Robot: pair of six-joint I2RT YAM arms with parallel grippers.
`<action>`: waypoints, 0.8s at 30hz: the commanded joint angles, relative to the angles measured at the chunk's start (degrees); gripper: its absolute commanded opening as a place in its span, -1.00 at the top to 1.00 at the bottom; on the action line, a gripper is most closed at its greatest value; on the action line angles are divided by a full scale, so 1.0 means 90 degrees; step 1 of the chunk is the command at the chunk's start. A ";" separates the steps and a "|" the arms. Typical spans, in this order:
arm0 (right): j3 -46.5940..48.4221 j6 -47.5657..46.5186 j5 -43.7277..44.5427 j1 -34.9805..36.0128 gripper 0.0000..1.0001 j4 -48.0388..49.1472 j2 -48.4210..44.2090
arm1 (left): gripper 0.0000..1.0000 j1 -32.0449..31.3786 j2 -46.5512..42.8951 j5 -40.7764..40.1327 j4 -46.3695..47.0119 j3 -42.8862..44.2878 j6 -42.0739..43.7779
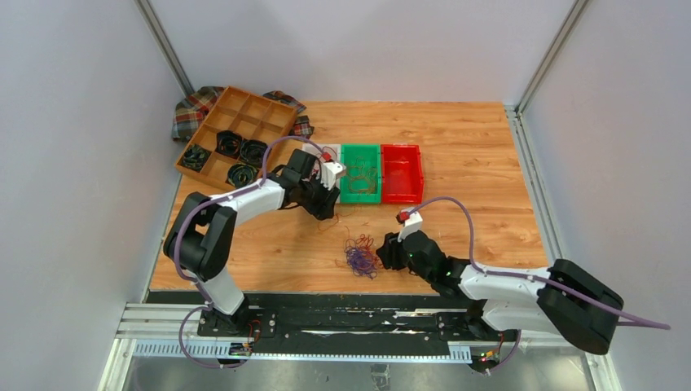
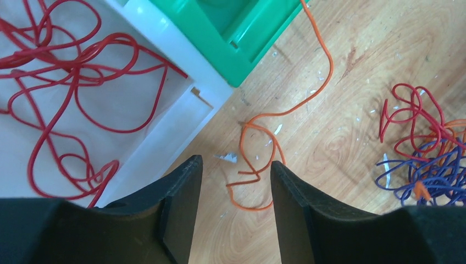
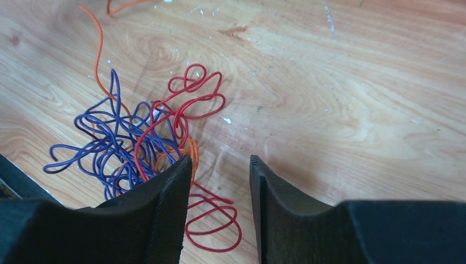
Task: Untangle the cables
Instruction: Place the cable in the bin.
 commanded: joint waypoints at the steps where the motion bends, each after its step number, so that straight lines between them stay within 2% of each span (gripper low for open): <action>1: -0.0081 0.0125 0.0418 0.0165 0.13 -0.0510 -0.0599 | -0.03 -0.0119 0.0256 -0.0123 0.0070 0.0282 -0.0118; 3: -0.0039 0.0084 0.0483 0.0165 0.13 -0.0645 -0.0751 | 0.11 -0.0122 0.0322 -0.0103 0.0089 0.0337 -0.0164; 9: 0.0057 0.0012 0.0702 0.0169 0.14 -0.1079 -0.1325 | 0.72 -0.0122 0.0297 0.0030 -0.0149 0.0567 -0.0190; 13: 0.0083 -0.0143 0.1045 0.0156 0.14 -0.1250 -0.1762 | 0.92 -0.0122 0.0006 0.0356 -0.0473 0.0817 -0.0292; 18: 0.0147 -0.0376 0.1216 0.0113 0.14 -0.1256 -0.2037 | 0.99 -0.0249 -0.0288 0.0682 -0.0863 0.1554 -0.0407; 21: 0.0198 -0.0428 0.1230 0.0068 0.14 -0.1324 -0.2044 | 0.99 -0.0292 -0.0268 0.0896 -0.1490 0.2008 -0.0146; 22: 0.0208 -0.0441 0.1227 0.0059 0.13 -0.1367 -0.2044 | 0.94 -0.0288 -0.0247 0.0988 -0.1816 0.2110 0.0143; 24: 0.0175 -0.0433 0.1227 0.0063 0.04 -0.1400 -0.2061 | 0.65 -0.0283 -0.0192 0.1020 -0.2509 0.2224 0.0942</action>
